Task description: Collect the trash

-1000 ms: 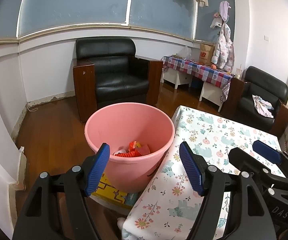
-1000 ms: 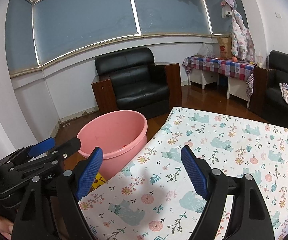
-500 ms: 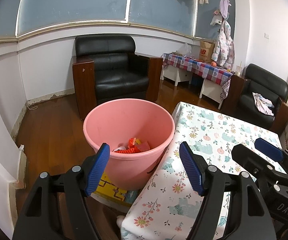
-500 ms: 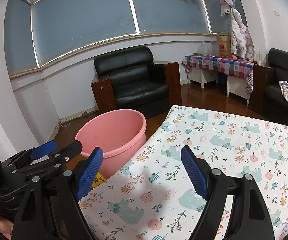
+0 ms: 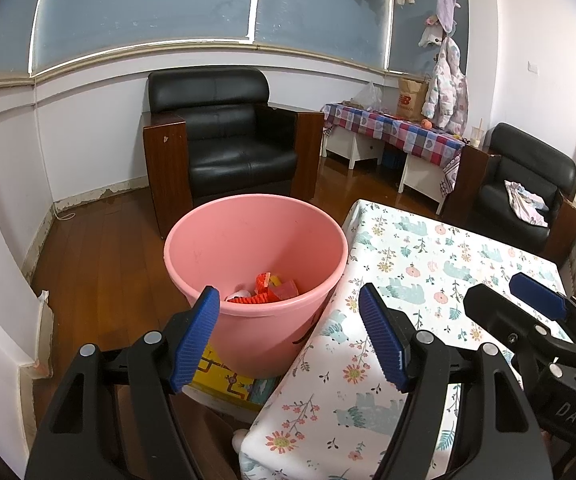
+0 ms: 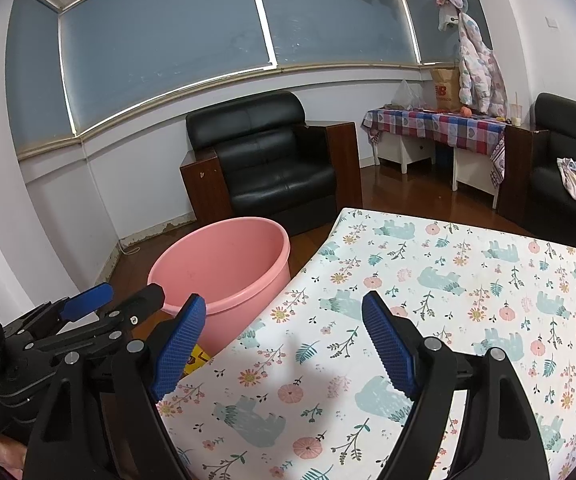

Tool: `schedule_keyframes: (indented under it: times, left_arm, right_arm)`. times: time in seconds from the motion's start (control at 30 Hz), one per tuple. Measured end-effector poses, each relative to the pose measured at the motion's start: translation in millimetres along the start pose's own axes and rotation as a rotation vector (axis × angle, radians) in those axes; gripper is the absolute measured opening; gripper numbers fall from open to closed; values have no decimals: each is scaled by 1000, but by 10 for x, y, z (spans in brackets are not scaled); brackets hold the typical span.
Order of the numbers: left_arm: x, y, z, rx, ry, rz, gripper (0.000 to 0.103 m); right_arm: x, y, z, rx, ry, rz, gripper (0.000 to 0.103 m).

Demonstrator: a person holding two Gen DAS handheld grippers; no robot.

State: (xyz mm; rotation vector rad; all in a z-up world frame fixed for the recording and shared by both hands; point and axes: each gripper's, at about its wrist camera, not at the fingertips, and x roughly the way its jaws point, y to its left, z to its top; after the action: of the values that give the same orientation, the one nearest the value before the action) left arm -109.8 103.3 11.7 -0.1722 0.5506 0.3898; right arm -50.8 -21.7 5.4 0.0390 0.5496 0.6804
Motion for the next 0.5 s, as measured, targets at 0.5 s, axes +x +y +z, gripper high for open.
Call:
schedule_keyframes:
  times: [0.5]
  left_arm:
    - [-10, -13, 1, 2, 3, 0, 73]
  right_arm:
    - [-76, -24, 20, 8, -14, -6, 79]
